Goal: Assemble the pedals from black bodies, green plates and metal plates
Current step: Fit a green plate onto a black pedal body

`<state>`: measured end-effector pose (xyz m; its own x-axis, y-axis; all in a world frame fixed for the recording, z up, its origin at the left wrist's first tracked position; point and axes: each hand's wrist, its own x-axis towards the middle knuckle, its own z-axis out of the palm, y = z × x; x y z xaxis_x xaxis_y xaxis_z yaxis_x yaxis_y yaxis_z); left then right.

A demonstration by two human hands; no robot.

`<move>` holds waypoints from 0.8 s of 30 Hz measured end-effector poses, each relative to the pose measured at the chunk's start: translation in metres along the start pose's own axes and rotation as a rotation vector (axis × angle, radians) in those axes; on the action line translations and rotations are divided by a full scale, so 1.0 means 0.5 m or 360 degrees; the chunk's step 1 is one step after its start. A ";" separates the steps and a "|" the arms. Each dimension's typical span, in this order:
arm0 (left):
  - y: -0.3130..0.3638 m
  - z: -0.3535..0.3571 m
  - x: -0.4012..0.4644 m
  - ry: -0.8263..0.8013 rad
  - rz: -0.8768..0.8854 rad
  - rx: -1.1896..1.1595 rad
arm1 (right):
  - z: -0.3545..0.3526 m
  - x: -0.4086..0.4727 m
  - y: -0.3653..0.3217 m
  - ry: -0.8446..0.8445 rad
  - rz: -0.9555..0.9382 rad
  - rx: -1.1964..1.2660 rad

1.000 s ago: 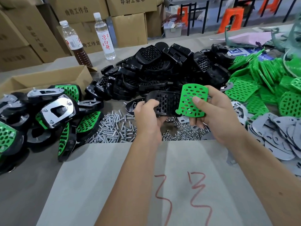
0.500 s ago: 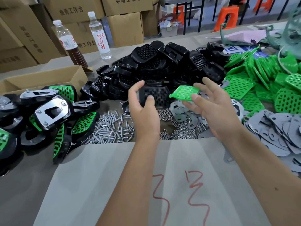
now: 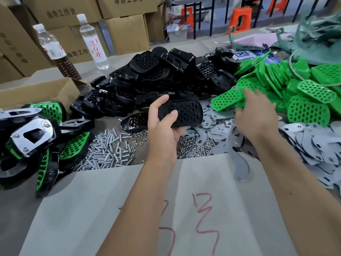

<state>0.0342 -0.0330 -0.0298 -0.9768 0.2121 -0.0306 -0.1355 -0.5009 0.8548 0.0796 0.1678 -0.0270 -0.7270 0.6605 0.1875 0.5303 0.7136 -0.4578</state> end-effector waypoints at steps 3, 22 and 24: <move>0.002 -0.003 0.002 0.0011 -0.0071 0.0008 | -0.001 -0.003 -0.004 0.0149 0.0050 0.0126; 0.004 -0.008 0.005 0.0164 0.0027 0.0071 | 0.044 -0.087 -0.105 -0.0402 -0.0287 0.1948; 0.005 -0.009 0.005 0.0158 0.0026 0.0094 | 0.046 -0.092 -0.105 -0.0477 -0.0355 0.1995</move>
<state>0.0306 -0.0375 -0.0299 -0.9908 0.1189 -0.0652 -0.1126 -0.4528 0.8845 0.0750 0.0947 -0.0316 -0.9005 0.3637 0.2385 -0.2591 -0.0081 -0.9658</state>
